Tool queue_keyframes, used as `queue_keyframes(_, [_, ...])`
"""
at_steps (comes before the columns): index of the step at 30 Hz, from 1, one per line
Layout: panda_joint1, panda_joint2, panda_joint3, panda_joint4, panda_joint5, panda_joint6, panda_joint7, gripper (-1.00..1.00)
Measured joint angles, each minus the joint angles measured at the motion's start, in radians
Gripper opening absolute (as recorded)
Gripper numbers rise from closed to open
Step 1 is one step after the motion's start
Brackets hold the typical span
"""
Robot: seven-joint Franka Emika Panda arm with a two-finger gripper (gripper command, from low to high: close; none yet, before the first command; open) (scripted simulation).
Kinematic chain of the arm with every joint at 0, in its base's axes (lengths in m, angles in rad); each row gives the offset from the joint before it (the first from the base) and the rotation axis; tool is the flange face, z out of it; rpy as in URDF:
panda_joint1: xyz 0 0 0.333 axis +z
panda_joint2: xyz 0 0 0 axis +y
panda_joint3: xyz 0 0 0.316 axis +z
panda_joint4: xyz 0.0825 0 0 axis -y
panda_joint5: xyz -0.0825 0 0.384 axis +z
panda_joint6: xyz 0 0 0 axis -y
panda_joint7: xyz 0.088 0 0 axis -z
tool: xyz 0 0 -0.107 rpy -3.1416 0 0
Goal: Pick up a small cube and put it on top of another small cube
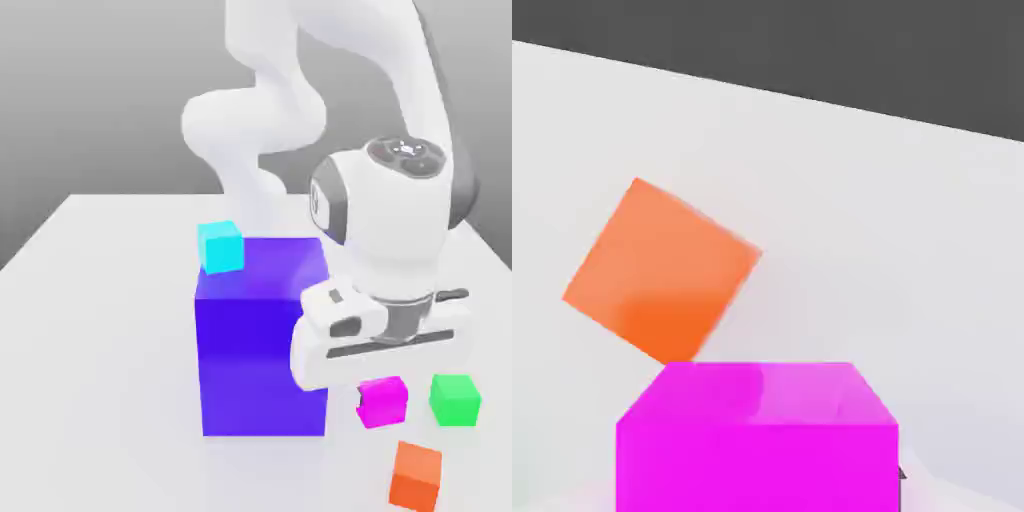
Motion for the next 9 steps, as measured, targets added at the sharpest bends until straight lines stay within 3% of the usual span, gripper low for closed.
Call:
queue_keyframes(2, [0.084,0.005,0.034,-0.018,-0.035,0.030,0.089,-1.00])
queue_keyframes(6, [0.095,0.128,0.030,-0.017,-0.055,0.155,0.124,-1.00])
queue_keyframes(7, [0.096,0.147,0.029,-0.016,-0.056,0.173,0.126,1.00])
queue_keyframes(9, [0.096,0.147,0.029,-0.016,-0.056,0.173,0.126,1.00])
